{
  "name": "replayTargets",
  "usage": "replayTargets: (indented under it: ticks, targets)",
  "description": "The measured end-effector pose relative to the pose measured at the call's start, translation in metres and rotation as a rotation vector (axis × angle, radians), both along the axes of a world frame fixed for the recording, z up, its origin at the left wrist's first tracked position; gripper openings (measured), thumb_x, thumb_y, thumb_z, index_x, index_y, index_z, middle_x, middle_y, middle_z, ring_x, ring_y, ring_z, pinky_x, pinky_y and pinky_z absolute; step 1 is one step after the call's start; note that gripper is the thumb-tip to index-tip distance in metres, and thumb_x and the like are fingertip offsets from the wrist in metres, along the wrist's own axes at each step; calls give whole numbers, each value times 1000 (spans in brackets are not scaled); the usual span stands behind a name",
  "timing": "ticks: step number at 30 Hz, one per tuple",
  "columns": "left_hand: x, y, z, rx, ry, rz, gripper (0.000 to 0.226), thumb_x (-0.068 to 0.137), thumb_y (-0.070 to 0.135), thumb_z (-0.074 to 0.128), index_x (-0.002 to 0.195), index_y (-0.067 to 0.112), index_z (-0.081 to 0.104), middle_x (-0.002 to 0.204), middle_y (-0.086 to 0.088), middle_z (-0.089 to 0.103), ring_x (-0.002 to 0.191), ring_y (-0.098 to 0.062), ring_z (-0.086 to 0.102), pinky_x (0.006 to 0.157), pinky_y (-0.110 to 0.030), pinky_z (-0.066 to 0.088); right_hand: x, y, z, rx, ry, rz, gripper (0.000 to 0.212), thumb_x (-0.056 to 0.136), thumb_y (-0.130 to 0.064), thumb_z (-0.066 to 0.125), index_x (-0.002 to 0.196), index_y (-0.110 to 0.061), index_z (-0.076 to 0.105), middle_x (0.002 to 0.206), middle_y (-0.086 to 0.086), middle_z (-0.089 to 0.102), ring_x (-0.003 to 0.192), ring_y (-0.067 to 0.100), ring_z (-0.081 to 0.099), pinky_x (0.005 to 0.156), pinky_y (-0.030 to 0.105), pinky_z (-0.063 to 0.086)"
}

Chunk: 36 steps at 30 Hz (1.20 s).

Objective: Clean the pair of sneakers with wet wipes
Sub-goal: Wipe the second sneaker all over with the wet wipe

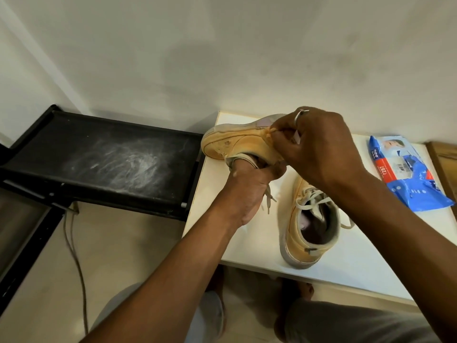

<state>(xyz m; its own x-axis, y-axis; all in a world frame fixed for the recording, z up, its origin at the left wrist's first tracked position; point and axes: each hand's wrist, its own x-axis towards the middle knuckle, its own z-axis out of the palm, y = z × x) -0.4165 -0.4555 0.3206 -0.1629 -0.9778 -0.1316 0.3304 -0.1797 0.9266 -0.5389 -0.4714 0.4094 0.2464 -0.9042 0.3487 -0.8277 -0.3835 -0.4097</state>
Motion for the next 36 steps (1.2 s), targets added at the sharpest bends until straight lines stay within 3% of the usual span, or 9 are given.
replayTargets:
  ticks: [6,8,12,17,20,24,27,31,36]
  targets:
    - [-1,4,-2,107,-37,-33,26,81,0,63,107,1,57,90,-3,62,77,-9,62,78,-28,50,8,5,-3,114,51,113,18,84,-28,62,93,-25,76,91,-6,71,80,14,64,71,38,55]
    - [0,6,-1,115,-34,-28,34,84,-2,60,117,-5,54,97,-6,62,88,-17,62,87,-36,52,7,4,-2,115,35,127,16,83,-28,63,92,-25,76,90,-7,71,79,13,64,70,37,55]
    - [-1,1,0,78,-58,13,39,71,16,74,108,18,64,112,-5,68,103,-28,62,99,-42,48,-1,-4,-4,-30,25,-34,20,87,-28,58,99,-25,74,90,-1,70,81,20,62,71,39,53]
    - [-4,4,2,142,-157,-144,26,90,-10,53,109,6,59,97,-12,66,72,-9,59,74,-24,51,10,1,-5,107,65,102,18,83,-26,60,93,-23,75,91,-2,71,80,19,64,71,39,54]
    - [-1,11,7,102,-78,-97,29,87,-14,53,95,14,58,87,0,64,77,-7,62,74,-23,54,9,3,0,174,9,178,15,83,-25,63,90,-24,76,88,-9,71,78,9,65,71,36,56]
    - [3,6,13,14,55,9,35,79,0,66,113,7,63,111,-11,68,102,-27,65,93,-40,50,-8,0,6,59,-213,49,13,87,-25,65,95,-24,75,81,-17,67,76,2,63,71,27,53]
    - [8,5,19,-4,185,46,48,79,1,66,126,0,55,124,-20,61,115,-38,58,96,-40,49,-21,-2,8,-45,-303,-23,14,91,-33,64,94,-24,74,79,-15,68,68,7,60,64,32,51]
    - [14,2,24,2,353,47,55,82,-1,63,134,-1,45,133,-24,54,120,-37,55,99,-39,48,-19,3,4,-34,-337,27,16,91,-33,66,101,-23,74,85,-6,70,70,18,61,63,39,51]
    - [19,2,26,-10,436,14,54,86,-1,58,137,-4,41,126,-25,54,113,-34,58,96,-39,49,-6,7,1,32,-291,118,11,88,-24,68,97,-21,75,84,-9,69,73,15,62,66,37,51]
